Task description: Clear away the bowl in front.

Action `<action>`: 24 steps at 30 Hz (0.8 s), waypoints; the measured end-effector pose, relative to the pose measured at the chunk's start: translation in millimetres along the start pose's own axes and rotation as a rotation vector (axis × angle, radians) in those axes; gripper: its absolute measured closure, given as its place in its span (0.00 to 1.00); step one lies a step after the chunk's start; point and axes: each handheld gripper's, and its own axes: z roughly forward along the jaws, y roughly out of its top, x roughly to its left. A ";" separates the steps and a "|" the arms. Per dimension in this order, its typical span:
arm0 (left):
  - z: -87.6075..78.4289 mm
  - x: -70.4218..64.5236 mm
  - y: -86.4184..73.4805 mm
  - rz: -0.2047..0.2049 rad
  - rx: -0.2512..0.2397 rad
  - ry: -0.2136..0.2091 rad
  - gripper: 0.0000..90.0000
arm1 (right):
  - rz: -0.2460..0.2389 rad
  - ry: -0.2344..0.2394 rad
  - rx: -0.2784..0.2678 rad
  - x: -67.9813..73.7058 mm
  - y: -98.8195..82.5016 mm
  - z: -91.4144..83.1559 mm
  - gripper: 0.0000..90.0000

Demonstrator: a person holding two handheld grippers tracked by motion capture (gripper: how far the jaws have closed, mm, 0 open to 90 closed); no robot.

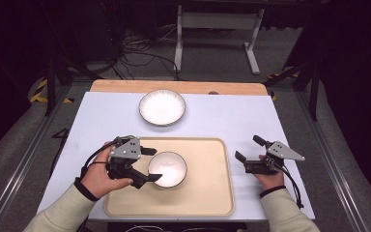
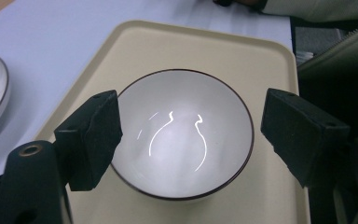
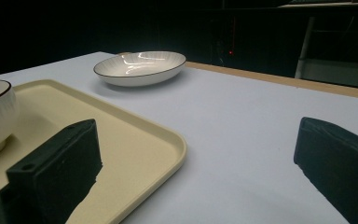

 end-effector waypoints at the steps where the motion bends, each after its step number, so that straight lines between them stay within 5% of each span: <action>1: -1.6 0.8 -3.4 -0.009 -0.012 0.008 0.23 | 0.000 0.000 0.000 0.0 0.0 0.0 0.01; 24: -40.3 17.0 -67.7 -0.129 -0.165 0.195 0.17 | 0.000 0.001 0.000 0.0 0.0 0.0 0.01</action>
